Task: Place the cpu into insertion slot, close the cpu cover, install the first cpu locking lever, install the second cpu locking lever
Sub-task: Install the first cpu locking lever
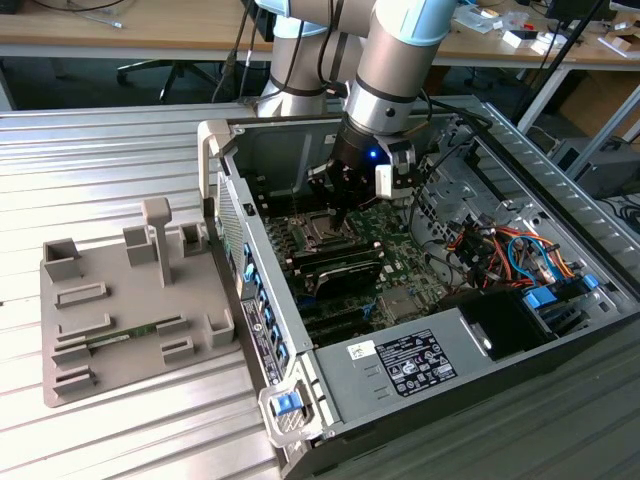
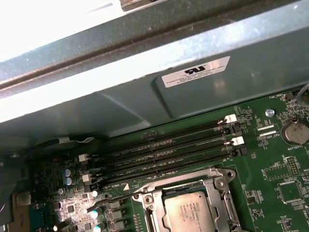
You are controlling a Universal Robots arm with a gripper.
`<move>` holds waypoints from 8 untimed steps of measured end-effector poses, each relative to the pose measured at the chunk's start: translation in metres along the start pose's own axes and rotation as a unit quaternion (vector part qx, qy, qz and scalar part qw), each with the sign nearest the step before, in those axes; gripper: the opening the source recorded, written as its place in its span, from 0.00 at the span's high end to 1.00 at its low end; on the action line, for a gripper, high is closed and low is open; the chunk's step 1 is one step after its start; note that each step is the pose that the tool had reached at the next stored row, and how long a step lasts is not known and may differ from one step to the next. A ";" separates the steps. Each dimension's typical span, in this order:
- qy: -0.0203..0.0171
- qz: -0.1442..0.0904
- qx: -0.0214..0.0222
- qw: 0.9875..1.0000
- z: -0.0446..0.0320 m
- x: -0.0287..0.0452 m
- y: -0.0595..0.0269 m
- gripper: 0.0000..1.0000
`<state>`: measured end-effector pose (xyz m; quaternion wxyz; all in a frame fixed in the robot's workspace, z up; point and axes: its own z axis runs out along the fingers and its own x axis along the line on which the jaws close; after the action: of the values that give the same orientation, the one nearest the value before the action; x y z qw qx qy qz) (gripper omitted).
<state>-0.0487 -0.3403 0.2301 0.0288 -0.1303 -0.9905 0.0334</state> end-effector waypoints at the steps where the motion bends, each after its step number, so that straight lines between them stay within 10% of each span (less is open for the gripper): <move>1: 0.000 0.000 0.000 1.000 0.0000 0.0000 0.0000 0.90; 8: 0.000 -0.008 -0.001 1.000 0.0000 0.0001 0.0000 0.90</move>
<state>-0.0488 -0.3403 0.2301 0.0287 -0.1226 -0.9915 0.0323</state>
